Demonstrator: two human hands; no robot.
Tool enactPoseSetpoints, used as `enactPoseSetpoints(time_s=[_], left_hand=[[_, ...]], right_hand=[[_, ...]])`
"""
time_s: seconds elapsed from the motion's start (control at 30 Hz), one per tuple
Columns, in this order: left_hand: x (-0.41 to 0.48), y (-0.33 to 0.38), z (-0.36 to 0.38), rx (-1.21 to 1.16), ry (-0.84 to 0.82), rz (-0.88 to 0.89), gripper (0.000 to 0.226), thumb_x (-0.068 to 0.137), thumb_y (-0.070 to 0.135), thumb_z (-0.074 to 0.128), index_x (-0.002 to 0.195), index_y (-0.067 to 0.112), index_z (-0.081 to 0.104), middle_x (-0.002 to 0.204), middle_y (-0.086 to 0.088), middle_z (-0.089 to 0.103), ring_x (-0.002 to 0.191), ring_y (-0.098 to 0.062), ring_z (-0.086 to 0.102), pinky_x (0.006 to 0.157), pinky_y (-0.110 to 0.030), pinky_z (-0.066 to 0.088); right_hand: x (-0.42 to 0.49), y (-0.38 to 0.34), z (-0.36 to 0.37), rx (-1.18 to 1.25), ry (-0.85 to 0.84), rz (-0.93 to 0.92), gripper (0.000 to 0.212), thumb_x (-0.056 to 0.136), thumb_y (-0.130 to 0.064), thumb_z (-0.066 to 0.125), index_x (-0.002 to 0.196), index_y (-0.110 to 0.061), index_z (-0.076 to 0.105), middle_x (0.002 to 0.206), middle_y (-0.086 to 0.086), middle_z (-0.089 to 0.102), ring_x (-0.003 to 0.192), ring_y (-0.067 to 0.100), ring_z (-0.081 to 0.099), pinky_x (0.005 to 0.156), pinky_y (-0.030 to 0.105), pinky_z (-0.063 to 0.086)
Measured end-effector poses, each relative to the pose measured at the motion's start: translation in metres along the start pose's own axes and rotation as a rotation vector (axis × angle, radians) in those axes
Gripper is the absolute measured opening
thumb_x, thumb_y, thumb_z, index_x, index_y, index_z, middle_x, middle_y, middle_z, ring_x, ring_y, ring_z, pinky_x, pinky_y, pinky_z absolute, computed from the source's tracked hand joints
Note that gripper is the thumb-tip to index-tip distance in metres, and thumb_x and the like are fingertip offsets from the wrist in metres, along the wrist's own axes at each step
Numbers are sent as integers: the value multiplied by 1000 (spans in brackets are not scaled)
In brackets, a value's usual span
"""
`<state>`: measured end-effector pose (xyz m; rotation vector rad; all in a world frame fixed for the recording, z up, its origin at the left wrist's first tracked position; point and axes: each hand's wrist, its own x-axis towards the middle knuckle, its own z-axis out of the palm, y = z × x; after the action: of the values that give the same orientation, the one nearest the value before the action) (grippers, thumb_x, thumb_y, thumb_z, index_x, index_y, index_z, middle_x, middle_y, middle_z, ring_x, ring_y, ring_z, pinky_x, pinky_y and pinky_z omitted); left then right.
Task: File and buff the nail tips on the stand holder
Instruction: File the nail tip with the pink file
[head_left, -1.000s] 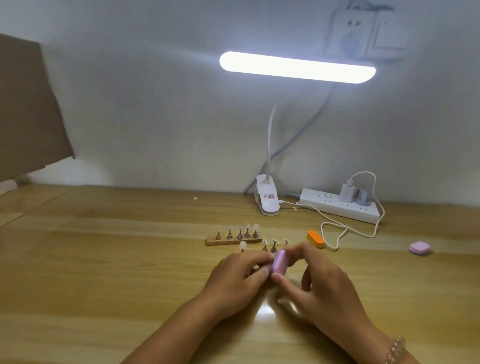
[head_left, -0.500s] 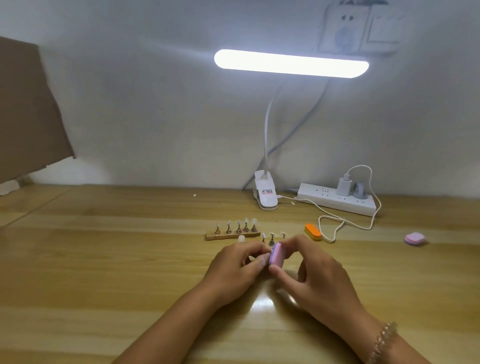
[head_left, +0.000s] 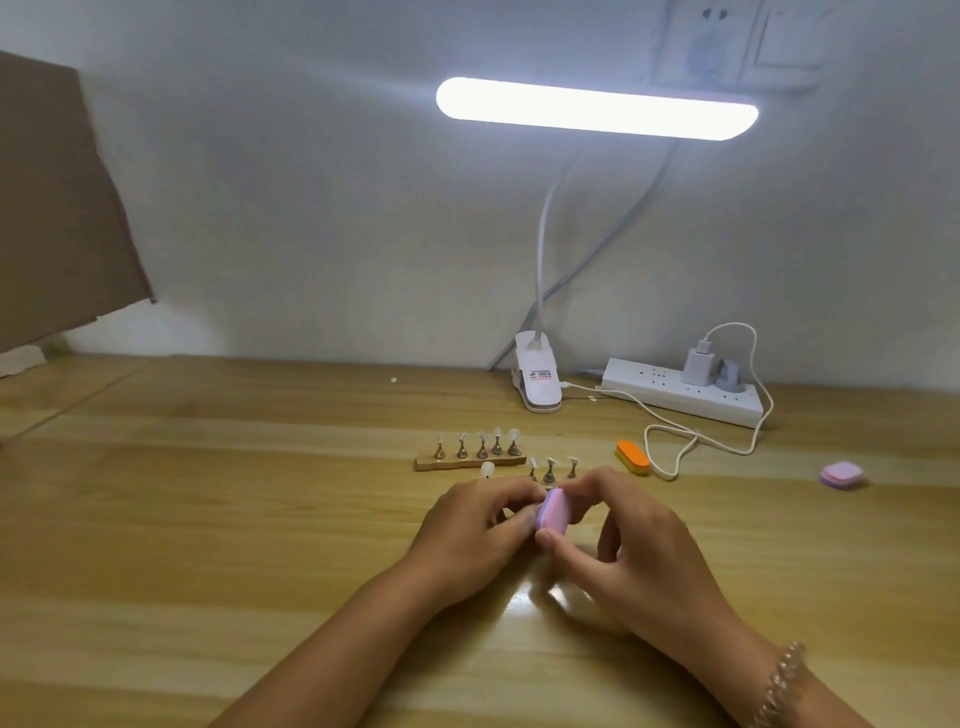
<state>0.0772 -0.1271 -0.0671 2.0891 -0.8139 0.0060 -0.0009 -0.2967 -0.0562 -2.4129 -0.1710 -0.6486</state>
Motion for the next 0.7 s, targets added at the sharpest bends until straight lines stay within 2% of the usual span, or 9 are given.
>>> enactPoseSetpoints(time_s=[0.13,0.27,0.4,0.53,0.63,0.7], left_hand=[[0,1,0,7,3,0,13,98,29,59,97,31,72,84,17,71,63,-1,54,71,-36,51],[-1,0,0,-8,13,3,15,97,26,57,99,29,71,79,19,66,67,-7,56,67,-40,52],[-2,0,3,-99,20,-16,10,99,25,55,98,30,63,86,18,74,74,-5,64,67,-40,52],[-2,2,0,-70,23,5,13,93,35,50,93,31,62,77,17,63,64,-14,59,71,-49,54],[-3,3,0,-43,3,7,13,95,35,52,94,31,64,79,23,62,62,-5,58,72,-43,54],[-3,4,-1,-4,-4,9,16,93,37,49,94,32,64,80,23,60,67,-6,57,72,-40,52]], right_hand=[[4,6,0,26,80,90,28,76,-51,71,93,-32,60,91,-19,67,59,1,52,63,30,47],[-1,-1,2,38,-3,-4,28,74,-54,68,92,-34,58,91,-21,65,61,3,56,56,21,40],[5,9,-1,73,130,112,22,78,-42,75,92,-33,61,91,-19,67,59,1,53,62,30,46],[0,-1,2,90,27,-2,28,76,-52,67,98,-35,59,95,-21,65,56,11,58,57,33,50],[3,5,-1,84,119,59,29,75,-47,70,98,-33,60,93,-21,66,56,8,57,59,32,49],[1,3,0,62,76,9,29,76,-50,69,98,-34,59,94,-21,65,59,10,57,59,32,50]])
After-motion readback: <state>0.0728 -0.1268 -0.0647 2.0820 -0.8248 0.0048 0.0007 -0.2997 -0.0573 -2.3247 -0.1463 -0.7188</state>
